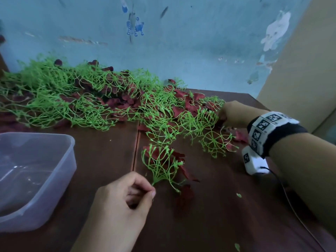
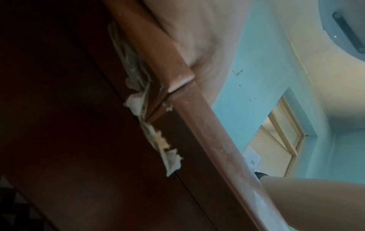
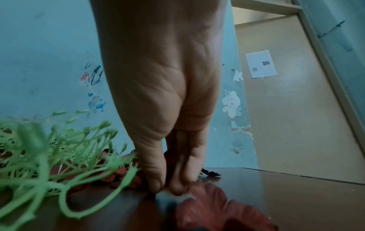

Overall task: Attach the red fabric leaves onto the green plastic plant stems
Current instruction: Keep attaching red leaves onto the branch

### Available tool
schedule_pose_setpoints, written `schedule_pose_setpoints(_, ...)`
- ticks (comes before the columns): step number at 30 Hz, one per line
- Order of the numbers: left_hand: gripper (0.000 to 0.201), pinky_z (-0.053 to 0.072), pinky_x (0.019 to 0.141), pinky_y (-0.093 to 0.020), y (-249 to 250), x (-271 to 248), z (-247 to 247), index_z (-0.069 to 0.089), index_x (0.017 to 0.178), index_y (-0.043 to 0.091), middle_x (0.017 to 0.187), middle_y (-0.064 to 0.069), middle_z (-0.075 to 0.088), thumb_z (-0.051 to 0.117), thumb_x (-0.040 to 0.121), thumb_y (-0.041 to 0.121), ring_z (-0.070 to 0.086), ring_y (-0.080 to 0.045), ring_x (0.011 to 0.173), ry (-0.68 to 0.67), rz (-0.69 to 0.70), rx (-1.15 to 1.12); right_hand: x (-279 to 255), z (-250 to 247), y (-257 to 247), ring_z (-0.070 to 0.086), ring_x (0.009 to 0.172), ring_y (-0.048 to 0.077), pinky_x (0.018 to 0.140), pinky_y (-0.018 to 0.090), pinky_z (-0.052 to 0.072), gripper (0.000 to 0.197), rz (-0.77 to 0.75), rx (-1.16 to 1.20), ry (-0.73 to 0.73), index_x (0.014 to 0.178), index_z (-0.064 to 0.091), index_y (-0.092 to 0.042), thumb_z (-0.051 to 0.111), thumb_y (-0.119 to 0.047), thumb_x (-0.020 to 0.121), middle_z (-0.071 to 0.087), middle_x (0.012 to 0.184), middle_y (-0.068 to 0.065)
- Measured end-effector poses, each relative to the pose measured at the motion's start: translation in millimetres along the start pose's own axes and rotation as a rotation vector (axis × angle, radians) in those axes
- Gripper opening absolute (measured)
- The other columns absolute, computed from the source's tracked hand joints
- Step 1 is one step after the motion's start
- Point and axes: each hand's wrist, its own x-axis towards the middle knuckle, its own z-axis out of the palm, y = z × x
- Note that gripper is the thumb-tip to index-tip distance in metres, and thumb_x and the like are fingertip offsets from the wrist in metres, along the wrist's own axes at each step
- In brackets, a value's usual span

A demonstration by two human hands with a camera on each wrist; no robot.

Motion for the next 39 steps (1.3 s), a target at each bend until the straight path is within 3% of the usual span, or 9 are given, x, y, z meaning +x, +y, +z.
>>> schedule_pose_setpoints(3, 0.041, 0.053, 0.062, -0.012, 2.1, -1.9, -0.2, 0.07, 0.073, 0.035, 0.064, 0.011, 0.073, 0.081, 0.076, -0.004, 0.072, -0.002, 0.062, 0.002, -0.009, -0.006, -2.0, -2.7, 2.9, 0.073, 0.069, 0.02, 0.07, 0.038, 0.063, 0.016, 0.03, 0.072, 0.053, 0.103, 0.07, 0.001, 0.07, -0.008, 0.09, 0.073, 0.081, 0.011)
schedule_pose_setpoints(7, 0.037, 0.058, 0.065, -0.022, 3.6, -3.3, -2.3, 0.07, 0.071, 0.033, 0.065, 0.009, 0.073, 0.081, 0.077, -0.003, 0.072, -0.003, 0.063, 0.008, -0.009, -0.018, -13.4, -15.9, 2.6, 0.074, 0.07, 0.019, 0.075, 0.038, 0.062, 0.014, 0.044, 0.045, 0.096, 0.09, 0.075, 0.001, 0.067, -0.01, 0.093, 0.075, 0.075, 0.009)
schedule_pose_setpoints(9, 0.033, 0.056, 0.063, -0.017, 3.6, -2.7, -3.9, 0.07, 0.069, 0.029, 0.066, 0.008, 0.073, 0.081, 0.077, -0.001, 0.072, -0.004, 0.064, 0.016, -0.002, -0.032, -23.0, -25.4, 1.0, 0.073, 0.07, 0.018, 0.075, 0.037, 0.061, 0.014, 0.048, 0.085, 0.167, 0.087, 0.075, 0.001, 0.067, -0.009, 0.092, 0.074, 0.074, 0.009)
schedule_pose_setpoints(14, 0.026, 0.053, 0.062, -0.014, 0.8, -2.1, -6.0, 0.071, 0.069, 0.017, 0.068, 0.002, 0.074, 0.082, 0.077, -0.004, 0.073, -0.01, 0.065, 0.045, -0.004, -0.075, -57.7, -36.3, -22.7, 0.069, 0.051, 0.008, 0.047, 0.015, 0.051, 0.009, -0.06, 0.433, 0.133, 0.082, 0.074, -0.002, 0.074, -0.009, 0.087, 0.074, 0.067, 0.01)
schedule_pose_setpoints(21, 0.023, 0.058, 0.068, -0.027, 4.7, -6.9, -9.4, 0.07, 0.072, 0.017, 0.07, 0.0, 0.075, 0.081, 0.08, -0.002, 0.074, -0.015, 0.069, 0.037, -0.028, -0.093, -106.8, -24.4, -63.5, 0.076, 0.078, 0.023, 0.072, 0.032, 0.061, 0.029, -0.251, 0.511, -0.173, 0.073, 0.065, -0.005, 0.061, -0.019, 0.098, 0.075, 0.071, 0.01)
schedule_pose_setpoints(26, 0.022, 0.058, 0.069, -0.027, 6.2, -11.7, -9.9, 0.07, 0.072, 0.016, 0.068, -0.001, 0.074, 0.08, 0.081, 0.0, 0.073, -0.017, 0.069, 0.062, -0.028, -0.056, -127.1, -1.8, -80.0, 0.075, 0.069, 0.019, 0.079, 0.043, 0.061, 0.021, -0.283, 0.466, -0.22, 0.112, 0.058, 0.0, 0.059, -0.016, 0.099, 0.076, 0.07, 0.007)
schedule_pose_setpoints(28, 0.022, 0.058, 0.069, -0.029, 5.5, -13.0, -10.2, 0.069, 0.072, 0.017, 0.069, -0.001, 0.074, 0.08, 0.081, 0.0, 0.073, -0.017, 0.069, 0.062, -0.021, -0.046, -132.8, 6.1, -82.2, 0.073, 0.062, 0.017, 0.068, 0.035, 0.062, 0.055, -0.283, 0.568, -0.192, 0.142, 0.036, -0.005, 0.064, -0.01, 0.096, 0.075, 0.068, 0.007)
schedule_pose_setpoints(30, 0.023, 0.059, 0.07, -0.03, 4.8, -13.9, -10.9, 0.069, 0.072, 0.018, 0.069, 0.0, 0.075, 0.08, 0.081, -0.001, 0.073, -0.017, 0.069, 0.064, -0.017, -0.046, -139.9, 11.3, -82.3, 0.073, 0.06, 0.02, 0.062, 0.033, 0.061, 0.071, -0.289, 0.651, -0.178, 0.148, 0.023, -0.01, 0.067, -0.007, 0.093, 0.074, 0.068, 0.009)
schedule_pose_setpoints(39, 0.016, 0.057, 0.067, -0.019, 8.6, -10.4, -12.6, 0.069, 0.076, 0.01, 0.067, -0.004, 0.075, 0.081, 0.082, 0.002, 0.075, -0.016, 0.067, 0.108, -0.027, -0.133, -168.9, 13.7, -77.7, 0.074, 0.063, 0.019, 0.057, 0.023, 0.057, 0.012, -0.267, 0.919, -0.036, 0.094, 0.072, -0.003, 0.075, -0.012, 0.087, 0.075, 0.07, 0.014)
